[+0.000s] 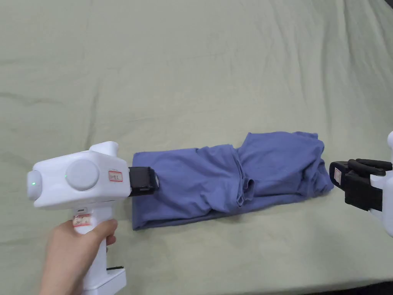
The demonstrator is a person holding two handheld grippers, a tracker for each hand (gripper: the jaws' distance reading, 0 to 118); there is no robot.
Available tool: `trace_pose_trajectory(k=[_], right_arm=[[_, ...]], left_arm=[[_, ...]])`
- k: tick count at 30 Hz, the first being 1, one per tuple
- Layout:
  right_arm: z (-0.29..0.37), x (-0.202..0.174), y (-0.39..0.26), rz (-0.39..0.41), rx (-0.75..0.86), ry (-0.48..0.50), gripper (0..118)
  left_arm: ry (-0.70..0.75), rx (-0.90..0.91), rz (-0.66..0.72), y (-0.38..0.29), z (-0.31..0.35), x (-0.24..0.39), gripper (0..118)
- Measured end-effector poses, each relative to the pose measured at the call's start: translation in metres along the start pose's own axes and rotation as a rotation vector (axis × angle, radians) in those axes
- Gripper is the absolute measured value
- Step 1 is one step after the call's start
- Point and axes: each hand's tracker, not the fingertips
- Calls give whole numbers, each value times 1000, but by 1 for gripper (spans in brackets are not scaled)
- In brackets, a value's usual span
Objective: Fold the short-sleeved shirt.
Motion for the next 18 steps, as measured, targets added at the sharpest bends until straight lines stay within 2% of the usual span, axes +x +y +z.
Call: trace_pose_trajectory(k=[1, 2, 3, 4, 5, 6, 7, 9, 13, 16, 18], right_arm=[[1, 0, -1, 1, -4, -4, 2], [1, 1, -2, 0, -9, -10, 2], [1, 3, -3, -1, -14, -13, 2], [1, 5, -3, -2, -21, -21, 2], [1, 6, -4, 3, -24, -31, 2], [1, 6, -4, 8, -30, -42, 2], [0, 8, -5, 13, -34, -49, 2], [-1, 8, -5, 19, -39, -51, 2], [1, 5, -4, 26, -42, -51, 2], [2, 1, 0, 41, -42, -54, 2], [1, -1, 2, 41, -33, -46, 2]], left_arm=[[11, 3, -1, -1, -7, 4, 76], [-2, 21, -11, -5, -10, 6, 50], [-37, 45, -37, -8, -11, 7, 42], [-62, 57, -37, -12, -9, 13, 41], [10, 67, -71, -13, -4, 18, 41], [3, 71, -121, -12, 0, 19, 30], [1, 61, -111, -12, 4, 16, 25], [-25, 71, -87, -7, 12, 3, 20], [-59, 159, -27, -14, 47, -10, 19], [173, 142, -141, -16, 64, -19, 19], [222, 163, -74, -16, 80, -42, 19]])
